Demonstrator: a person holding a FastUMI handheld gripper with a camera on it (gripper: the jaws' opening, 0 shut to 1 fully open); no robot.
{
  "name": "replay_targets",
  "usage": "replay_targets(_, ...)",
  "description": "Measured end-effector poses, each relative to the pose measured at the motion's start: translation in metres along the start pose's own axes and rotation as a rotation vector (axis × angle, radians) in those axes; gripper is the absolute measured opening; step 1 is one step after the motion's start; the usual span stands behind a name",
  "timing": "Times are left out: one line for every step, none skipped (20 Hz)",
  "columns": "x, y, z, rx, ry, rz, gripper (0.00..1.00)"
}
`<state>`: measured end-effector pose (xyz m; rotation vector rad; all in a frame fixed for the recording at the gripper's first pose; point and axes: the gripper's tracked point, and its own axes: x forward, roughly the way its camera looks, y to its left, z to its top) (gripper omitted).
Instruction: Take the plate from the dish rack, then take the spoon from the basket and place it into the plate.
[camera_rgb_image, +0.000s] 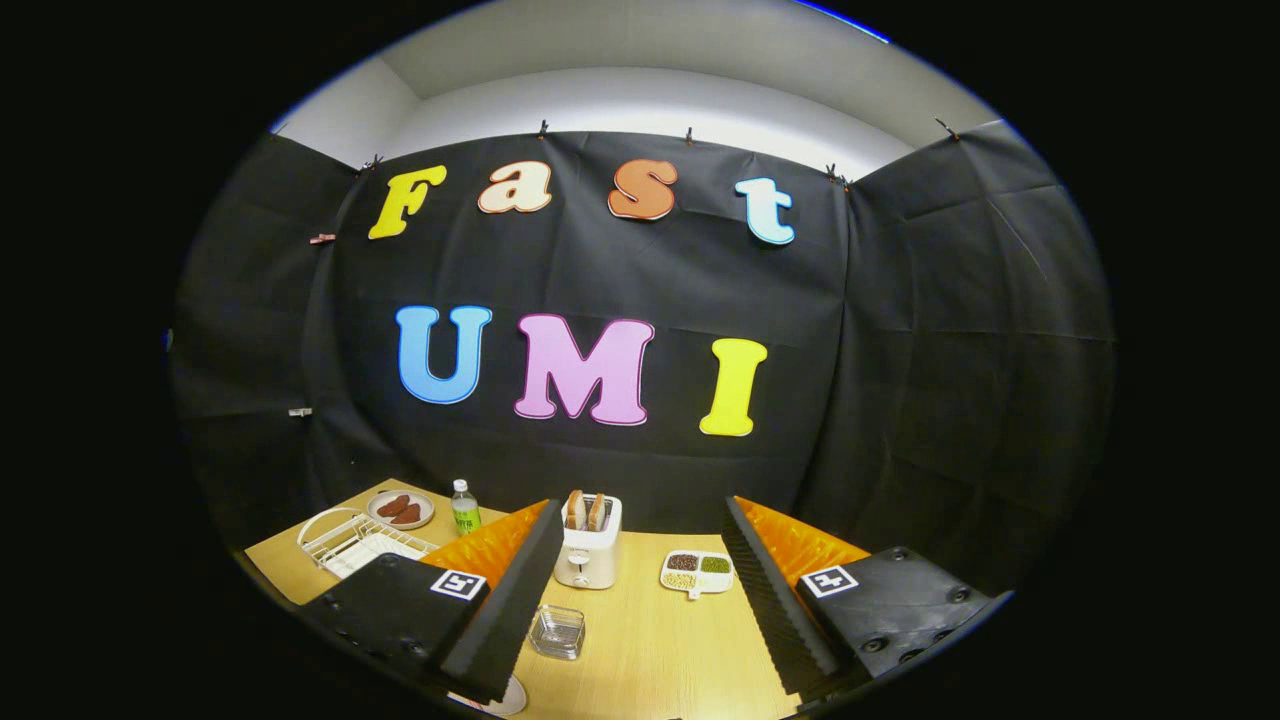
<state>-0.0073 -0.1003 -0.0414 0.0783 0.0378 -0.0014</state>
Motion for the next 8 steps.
replay_targets(0.0000, -0.0013, -0.0001, 0.000, -0.001, -0.003, 0.98)
replay_targets(-0.0001, -0.0017, -0.0022, -0.002, 0.001, -0.004, 0.98)
replay_targets(-0.0009, -0.0016, -0.0031, -0.003, 0.003, -0.005, 0.98)
replay_targets(-0.0005, -0.0006, -0.0052, -0.004, 0.008, -0.002, 0.98)
replay_targets(-0.0007, 0.0003, -0.0058, -0.005, 0.011, -0.002, 0.98)
replay_targets(-0.0012, -0.0002, -0.0075, -0.004, 0.013, -0.002, 0.98)
replay_targets(-0.0014, -0.0003, -0.0080, -0.003, 0.012, -0.002, 0.98)
replay_targets(-0.0011, 0.0010, -0.0087, -0.001, 0.012, -0.002, 0.98)
